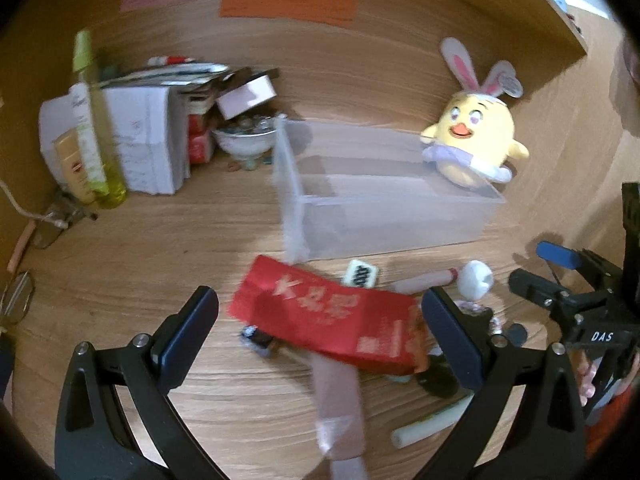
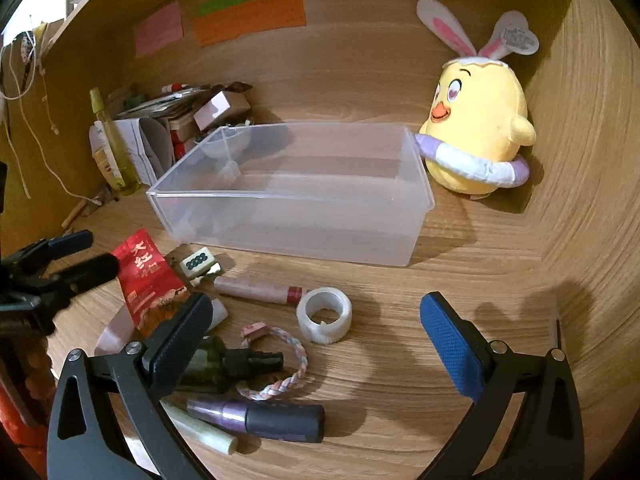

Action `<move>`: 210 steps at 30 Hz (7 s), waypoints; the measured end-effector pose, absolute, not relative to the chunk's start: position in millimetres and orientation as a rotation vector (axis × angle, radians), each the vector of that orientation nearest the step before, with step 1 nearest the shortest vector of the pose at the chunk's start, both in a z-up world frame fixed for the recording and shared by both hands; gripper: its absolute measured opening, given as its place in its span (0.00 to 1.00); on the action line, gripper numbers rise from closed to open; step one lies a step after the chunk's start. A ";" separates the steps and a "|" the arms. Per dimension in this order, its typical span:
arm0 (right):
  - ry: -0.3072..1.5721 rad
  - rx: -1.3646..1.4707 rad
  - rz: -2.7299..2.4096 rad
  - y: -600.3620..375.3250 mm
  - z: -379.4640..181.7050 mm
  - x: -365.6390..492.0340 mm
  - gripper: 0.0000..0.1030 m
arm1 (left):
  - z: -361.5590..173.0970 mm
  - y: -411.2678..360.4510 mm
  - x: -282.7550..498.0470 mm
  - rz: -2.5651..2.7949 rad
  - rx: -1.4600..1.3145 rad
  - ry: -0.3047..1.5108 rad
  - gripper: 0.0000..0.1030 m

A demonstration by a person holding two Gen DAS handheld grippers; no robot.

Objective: Organize objects
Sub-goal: 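Move both tools toward the red packet and white tape roll, then grasp the red packet with the left tool while the right tool grasps the white tape roll, then carry the red packet and tape roll into the clear box and release both, then withdraw both tools from the clear box toward the remaining items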

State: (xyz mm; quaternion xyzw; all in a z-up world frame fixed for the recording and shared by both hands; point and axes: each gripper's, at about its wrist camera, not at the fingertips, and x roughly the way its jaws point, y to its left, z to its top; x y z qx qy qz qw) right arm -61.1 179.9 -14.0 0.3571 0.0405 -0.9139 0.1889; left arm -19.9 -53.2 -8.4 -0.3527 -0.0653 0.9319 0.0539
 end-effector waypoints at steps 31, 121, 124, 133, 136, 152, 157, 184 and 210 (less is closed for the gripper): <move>0.160 1.244 -2.428 172.3 -61.2 -103.0 0.56 | -47.8 -60.5 -54.0 2.567 -1.326 -0.332 0.97; 0.151 0.710 -2.589 145.2 47.2 -140.9 0.35 | 80.5 -26.3 -110.4 2.928 -0.811 -0.074 0.03; 0.144 0.744 -2.577 143.7 39.9 -148.8 0.35 | 77.2 -25.3 -117.2 2.902 -0.827 -0.085 0.03; 0.163 0.891 -2.531 139.6 11.4 -173.4 0.35 | 62.8 -23.0 -133.8 2.855 -0.911 -0.096 0.03; 0.188 0.935 -2.521 138.1 3.1 -178.6 0.35 | 56.0 -24.3 -135.1 2.840 -0.950 -0.093 0.03; 0.255 1.059 -2.501 129.4 -16.1 -193.8 0.36 | 47.7 -43.8 -108.0 2.857 -1.004 -0.139 0.64; 0.282 1.077 -2.498 125.7 -18.4 -193.8 0.36 | 46.9 -50.0 -96.3 2.874 -1.006 -0.132 0.73; 0.305 0.974 -2.498 129.0 15.1 -146.2 0.80 | 5.6 -75.4 -49.4 2.816 -1.215 -0.200 0.93; 0.299 0.941 -2.409 141.8 4.6 -37.3 0.83 | -32.3 -56.1 3.3 2.735 -1.355 -0.133 0.93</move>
